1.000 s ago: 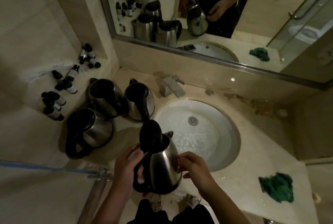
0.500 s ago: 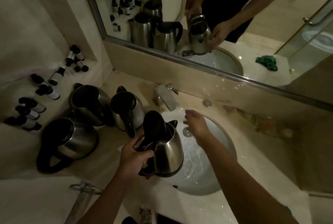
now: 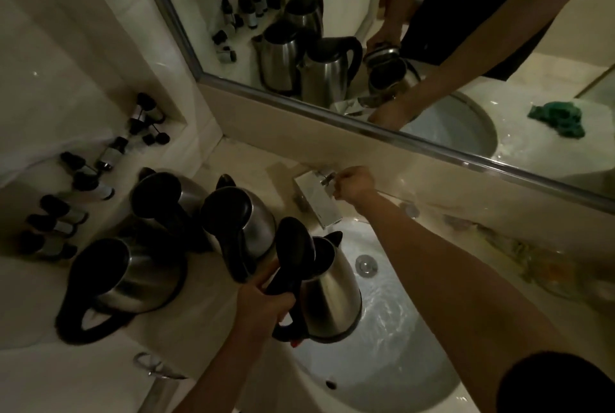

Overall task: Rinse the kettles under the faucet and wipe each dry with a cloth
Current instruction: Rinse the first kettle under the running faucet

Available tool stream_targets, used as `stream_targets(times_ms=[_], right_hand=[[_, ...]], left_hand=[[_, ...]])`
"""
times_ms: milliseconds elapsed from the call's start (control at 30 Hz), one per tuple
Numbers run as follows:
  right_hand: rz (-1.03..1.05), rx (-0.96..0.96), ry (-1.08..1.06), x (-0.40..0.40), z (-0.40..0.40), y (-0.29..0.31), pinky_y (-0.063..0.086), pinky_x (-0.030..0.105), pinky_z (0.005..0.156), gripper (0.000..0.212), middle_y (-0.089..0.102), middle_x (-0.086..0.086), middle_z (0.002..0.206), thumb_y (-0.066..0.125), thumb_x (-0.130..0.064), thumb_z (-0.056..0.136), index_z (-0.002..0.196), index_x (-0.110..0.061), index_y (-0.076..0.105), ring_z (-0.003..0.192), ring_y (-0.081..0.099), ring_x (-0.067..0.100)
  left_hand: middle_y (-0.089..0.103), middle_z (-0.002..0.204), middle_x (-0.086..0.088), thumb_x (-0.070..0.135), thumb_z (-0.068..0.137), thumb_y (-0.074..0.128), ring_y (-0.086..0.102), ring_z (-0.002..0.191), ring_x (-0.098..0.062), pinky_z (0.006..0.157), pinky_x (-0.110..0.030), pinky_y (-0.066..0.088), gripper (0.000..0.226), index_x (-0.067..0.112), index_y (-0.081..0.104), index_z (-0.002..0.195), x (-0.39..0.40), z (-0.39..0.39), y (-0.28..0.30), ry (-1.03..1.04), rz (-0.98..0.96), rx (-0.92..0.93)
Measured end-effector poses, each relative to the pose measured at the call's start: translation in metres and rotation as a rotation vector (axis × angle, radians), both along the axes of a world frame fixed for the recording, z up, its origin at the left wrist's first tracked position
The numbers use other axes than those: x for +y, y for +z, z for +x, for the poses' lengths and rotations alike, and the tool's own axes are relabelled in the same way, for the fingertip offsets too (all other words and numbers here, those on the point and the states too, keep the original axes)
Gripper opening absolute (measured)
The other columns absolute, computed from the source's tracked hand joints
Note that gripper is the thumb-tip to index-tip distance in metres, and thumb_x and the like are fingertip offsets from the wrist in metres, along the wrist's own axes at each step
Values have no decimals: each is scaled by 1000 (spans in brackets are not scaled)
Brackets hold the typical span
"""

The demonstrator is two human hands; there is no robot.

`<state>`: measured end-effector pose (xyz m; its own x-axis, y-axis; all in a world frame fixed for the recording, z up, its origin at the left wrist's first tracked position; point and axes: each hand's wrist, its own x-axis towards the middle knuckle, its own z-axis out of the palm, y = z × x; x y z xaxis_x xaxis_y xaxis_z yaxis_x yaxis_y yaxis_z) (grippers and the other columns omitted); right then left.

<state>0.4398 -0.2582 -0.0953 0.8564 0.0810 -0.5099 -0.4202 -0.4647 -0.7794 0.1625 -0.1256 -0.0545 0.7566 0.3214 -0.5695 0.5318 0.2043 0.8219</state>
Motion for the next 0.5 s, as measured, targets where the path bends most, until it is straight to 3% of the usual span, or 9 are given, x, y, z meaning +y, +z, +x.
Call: stream_targets(times_ms=[33, 100, 133, 200, 267, 400, 500], right_hand=[[54, -2, -40, -4, -1, -1, 62, 55, 75, 31, 72, 27, 84, 60, 9, 88, 67, -13, 69, 82, 71, 43], [105, -8, -136, -18, -24, 6, 55, 43, 67, 17, 68, 17, 81, 58, -3, 94, 84, -10, 70, 80, 68, 38], [45, -30, -144, -27, -44, 5, 51, 38, 71, 16, 68, 14, 88, 57, -16, 97, 98, -6, 70, 87, 68, 37], [-90, -24, -89, -47, -96, 1, 50, 37, 87, 44, 69, 13, 111, 53, -40, 98, 123, -5, 64, 108, 66, 36], [-94, 85, -48, -56, -146, -6, 50, 43, 102, 64, 66, 10, 133, 46, -58, 95, 139, -13, 57, 121, 63, 32], [41, 98, -1, -51, -175, -16, 39, 48, 118, 65, 43, 1, 159, 54, -42, 103, 161, -25, 30, 145, 44, 30], [67, 86, 32, -51, -172, -20, 43, 38, 110, 69, 50, -3, 148, 66, -26, 99, 159, -30, 30, 139, 48, 23]], left_hand=[[69, 70, -8, -23, 72, 59, 50, 49, -14, 49, -28, 41, 71, 22, 68, 126, 1, 3, -3, 5, -9, 12], [73, 79, -11, -16, 66, 63, 55, 53, -15, 51, -30, 44, 71, 24, 68, 125, 0, 11, -5, 15, -10, 25], [75, 85, -14, -9, 62, 65, 57, 56, -16, 53, -30, 45, 72, 24, 68, 126, -1, 15, -6, 12, -7, 21], [76, 92, -14, -1, 57, 63, 60, 61, -18, 56, -33, 45, 78, 24, 67, 130, -5, 23, -10, -6, -8, 0], [76, 87, -8, -3, 54, 60, 61, 66, -22, 55, -38, 43, 80, 21, 68, 130, -10, 34, -19, -47, -42, -7], [73, 66, -2, -15, 65, 66, 61, 56, -18, 52, -26, 47, 66, 16, 71, 123, -14, 54, -31, -55, -20, -4], [73, 71, -17, -13, 72, 72, 62, 59, -24, 59, -30, 52, 61, 14, 70, 126, -9, 58, -41, -73, 58, -28]])
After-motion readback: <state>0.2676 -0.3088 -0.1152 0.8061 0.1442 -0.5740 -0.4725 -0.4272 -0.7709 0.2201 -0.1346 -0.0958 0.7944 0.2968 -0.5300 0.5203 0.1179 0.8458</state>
